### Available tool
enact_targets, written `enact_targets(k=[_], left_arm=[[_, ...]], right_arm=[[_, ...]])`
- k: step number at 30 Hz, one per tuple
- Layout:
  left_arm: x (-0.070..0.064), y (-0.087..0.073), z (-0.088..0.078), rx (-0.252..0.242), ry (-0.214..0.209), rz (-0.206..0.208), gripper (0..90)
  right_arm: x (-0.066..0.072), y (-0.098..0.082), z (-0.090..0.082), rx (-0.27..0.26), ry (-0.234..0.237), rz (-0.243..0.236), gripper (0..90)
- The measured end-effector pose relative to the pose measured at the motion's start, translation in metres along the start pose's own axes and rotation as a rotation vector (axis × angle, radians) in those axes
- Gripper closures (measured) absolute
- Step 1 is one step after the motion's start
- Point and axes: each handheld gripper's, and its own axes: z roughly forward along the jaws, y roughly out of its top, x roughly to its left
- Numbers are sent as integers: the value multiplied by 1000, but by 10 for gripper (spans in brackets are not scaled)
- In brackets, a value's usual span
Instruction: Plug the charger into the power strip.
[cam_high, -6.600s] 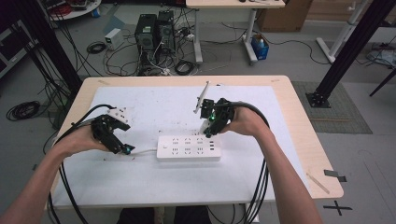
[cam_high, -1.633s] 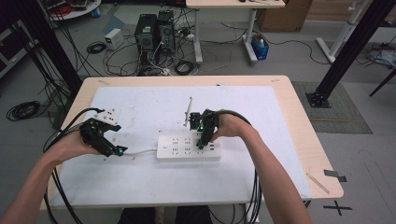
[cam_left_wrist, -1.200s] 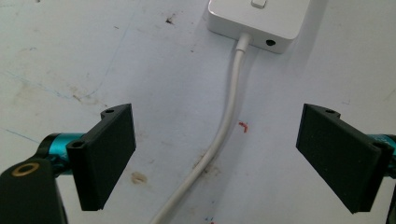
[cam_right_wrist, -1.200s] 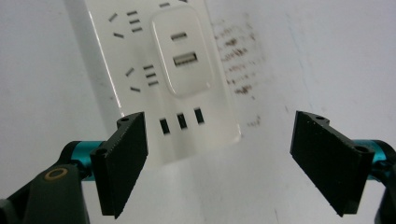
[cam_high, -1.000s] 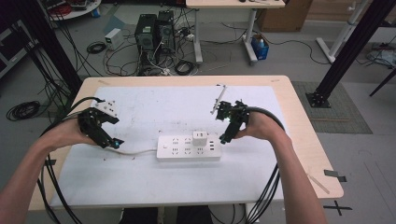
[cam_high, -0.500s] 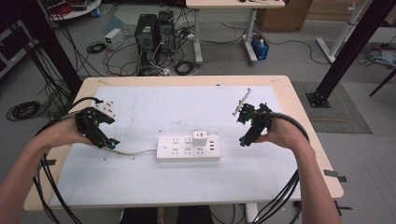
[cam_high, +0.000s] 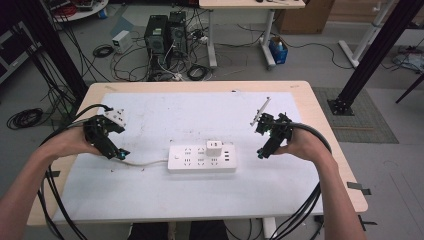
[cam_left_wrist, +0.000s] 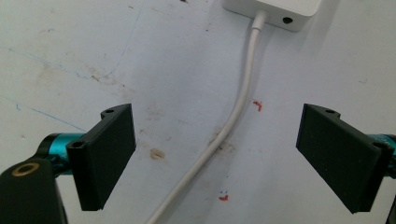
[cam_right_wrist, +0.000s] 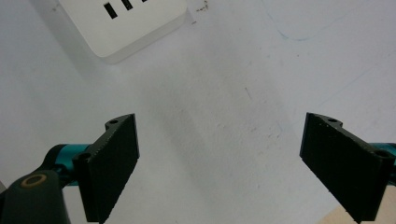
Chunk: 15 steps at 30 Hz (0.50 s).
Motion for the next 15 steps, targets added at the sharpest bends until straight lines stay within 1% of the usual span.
enact_targets(k=[1, 2, 4, 8, 9, 12, 15], left_arm=[[0, 0, 0, 3, 0, 3, 120], [0, 0, 1, -5, -1, -4, 120], [0, 0, 1, 4, -4, 1, 120], [0, 1, 3, -2, -3, 0, 120], [0, 1, 3, 6, -5, 6, 120], [-1, 2, 5, 5, -6, 9, 120], [-2, 1, 6, -3, -5, 0, 120]], right_arm=[[0, 0, 1, 8, -2, 2, 113], [1, -1, 2, 7, -1, 1, 113], [1, -1, 3, 12, 3, 4, 113], [2, -1, 4, 10, 6, 0, 113], [2, -1, 5, 10, 5, -1, 113], [2, 0, 5, 11, 3, -5, 113], [2, 0, 6, 10, 5, -7, 113]])
